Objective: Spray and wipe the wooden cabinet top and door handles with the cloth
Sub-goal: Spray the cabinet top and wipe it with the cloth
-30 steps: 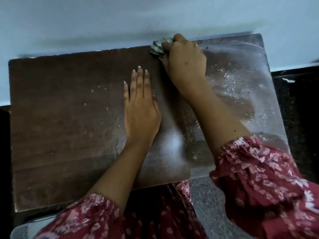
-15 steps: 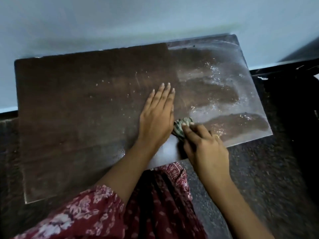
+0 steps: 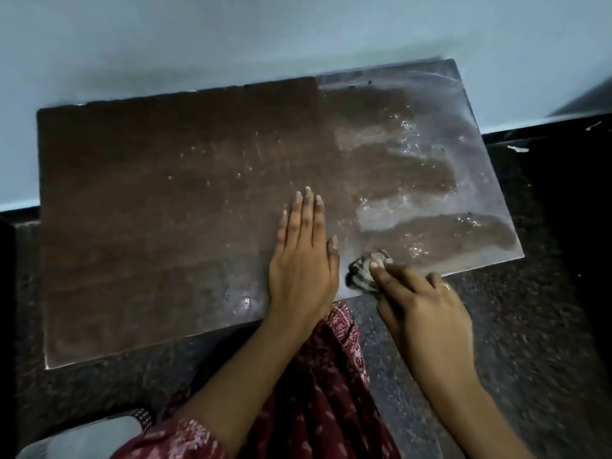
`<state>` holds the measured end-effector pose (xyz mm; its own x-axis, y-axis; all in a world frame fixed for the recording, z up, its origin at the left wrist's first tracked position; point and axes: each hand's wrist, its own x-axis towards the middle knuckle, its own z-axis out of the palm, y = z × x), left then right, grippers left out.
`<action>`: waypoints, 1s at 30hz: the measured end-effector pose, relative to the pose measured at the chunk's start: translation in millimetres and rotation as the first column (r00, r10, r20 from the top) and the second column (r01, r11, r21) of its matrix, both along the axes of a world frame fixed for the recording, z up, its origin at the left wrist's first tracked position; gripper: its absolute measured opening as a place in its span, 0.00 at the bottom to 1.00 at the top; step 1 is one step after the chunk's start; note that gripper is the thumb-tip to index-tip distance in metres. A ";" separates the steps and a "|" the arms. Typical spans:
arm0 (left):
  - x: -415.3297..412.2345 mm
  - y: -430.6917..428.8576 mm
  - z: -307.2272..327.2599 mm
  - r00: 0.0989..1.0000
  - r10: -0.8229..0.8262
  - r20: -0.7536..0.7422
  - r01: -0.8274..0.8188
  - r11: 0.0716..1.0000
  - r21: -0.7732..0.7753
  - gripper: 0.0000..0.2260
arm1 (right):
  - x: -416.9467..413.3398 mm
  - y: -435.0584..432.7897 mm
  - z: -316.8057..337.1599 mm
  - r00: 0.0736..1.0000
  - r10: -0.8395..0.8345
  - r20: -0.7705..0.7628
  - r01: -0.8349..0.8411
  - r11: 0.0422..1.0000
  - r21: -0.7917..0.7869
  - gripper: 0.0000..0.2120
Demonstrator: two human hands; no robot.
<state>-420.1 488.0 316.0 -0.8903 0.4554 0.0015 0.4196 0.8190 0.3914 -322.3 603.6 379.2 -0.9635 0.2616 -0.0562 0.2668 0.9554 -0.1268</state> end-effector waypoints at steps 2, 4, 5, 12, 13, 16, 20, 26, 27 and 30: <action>-9.1 8.6 0.0 0.999 0.029 -0.016 -0.029 1.000 -0.010 0.26 | -23.6 8.3 -2.6 0.999 0.025 -0.033 -0.025 1.000 -0.004 0.16; -22.0 16.2 -0.5 0.998 0.052 -0.034 -0.053 0.998 -0.026 0.26 | -50.0 13.8 -4.1 0.996 0.041 -0.074 -0.042 0.999 -0.008 0.15; -29.0 19.3 -1.3 0.998 0.056 -0.041 -0.057 0.998 -0.038 0.25 | -63.4 16.0 -4.2 0.995 0.042 -0.090 -0.043 0.999 -0.007 0.14; -39.5 23.0 -1.5 0.996 0.052 -0.076 -0.059 0.993 -0.099 0.25 | -144.3 29.4 -5.8 0.992 0.077 -0.098 -0.077 0.997 0.007 0.12; -39.2 23.4 -1.5 0.996 0.053 -0.074 -0.060 0.993 -0.101 0.25 | -156.4 31.0 -5.6 0.994 0.077 -0.076 -0.076 0.997 0.016 0.13; -38.8 24.5 -0.6 0.996 0.063 -0.056 -0.068 0.994 -0.090 0.25 | -195.6 37.4 -4.8 0.992 0.105 -0.065 -0.103 0.994 0.027 0.15; -39.2 25.2 0.3 0.996 0.076 -0.043 -0.080 0.993 -0.086 0.24 | -250.0 45.8 -8.6 0.993 0.107 -0.055 -0.105 0.993 0.048 0.15; -39.0 24.8 1.2 0.997 0.073 -0.037 -0.076 0.994 -0.082 0.24 | -290.3 54.5 -13.2 0.991 0.118 -0.062 -0.111 0.989 0.098 0.15; -38.8 24.5 1.3 0.997 0.074 -0.036 -0.077 0.994 -0.080 0.24 | -288.8 54.5 -14.1 0.991 0.114 -0.064 -0.108 0.989 0.100 0.15; -39.4 24.7 0.8 0.997 0.070 -0.027 -0.072 0.994 -0.079 0.24 | -268.5 51.8 -12.6 0.993 0.090 -0.069 -0.084 0.992 0.092 0.14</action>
